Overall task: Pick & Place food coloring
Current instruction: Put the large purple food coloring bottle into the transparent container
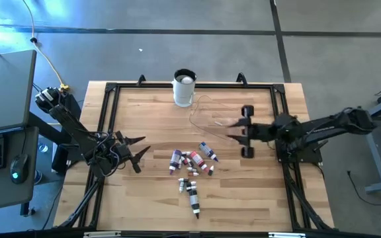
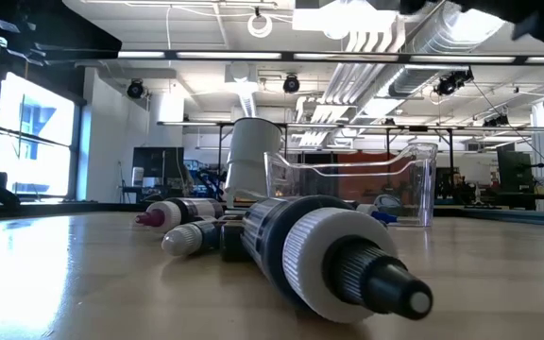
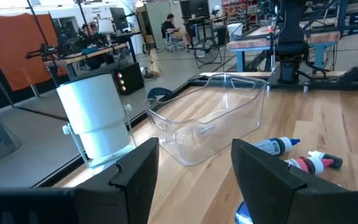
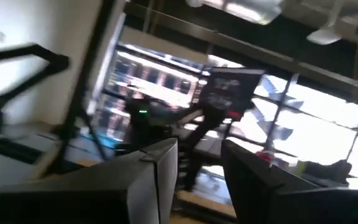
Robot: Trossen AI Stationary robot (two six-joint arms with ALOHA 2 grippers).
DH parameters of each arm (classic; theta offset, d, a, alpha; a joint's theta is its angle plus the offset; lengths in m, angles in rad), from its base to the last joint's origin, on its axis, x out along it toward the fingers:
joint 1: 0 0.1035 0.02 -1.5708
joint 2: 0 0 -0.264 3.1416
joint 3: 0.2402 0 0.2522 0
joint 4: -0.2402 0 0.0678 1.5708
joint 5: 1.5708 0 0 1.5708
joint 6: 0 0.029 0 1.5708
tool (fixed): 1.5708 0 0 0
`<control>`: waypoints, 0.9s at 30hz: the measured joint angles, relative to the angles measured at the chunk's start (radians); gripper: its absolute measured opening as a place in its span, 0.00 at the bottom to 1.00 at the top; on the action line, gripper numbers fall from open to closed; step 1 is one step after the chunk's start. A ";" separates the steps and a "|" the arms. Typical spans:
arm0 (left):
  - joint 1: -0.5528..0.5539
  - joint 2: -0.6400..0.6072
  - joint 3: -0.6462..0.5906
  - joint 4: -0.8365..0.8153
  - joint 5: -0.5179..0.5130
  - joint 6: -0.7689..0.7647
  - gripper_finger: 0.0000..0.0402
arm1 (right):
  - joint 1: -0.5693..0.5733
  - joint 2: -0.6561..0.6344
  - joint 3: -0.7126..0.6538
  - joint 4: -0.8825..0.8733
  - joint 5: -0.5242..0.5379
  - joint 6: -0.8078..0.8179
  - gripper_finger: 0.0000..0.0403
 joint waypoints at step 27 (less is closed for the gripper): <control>0.000 0.000 0.000 -0.007 0.006 0.000 0.50 | 0.000 0.206 0.280 -0.760 -0.054 0.523 0.39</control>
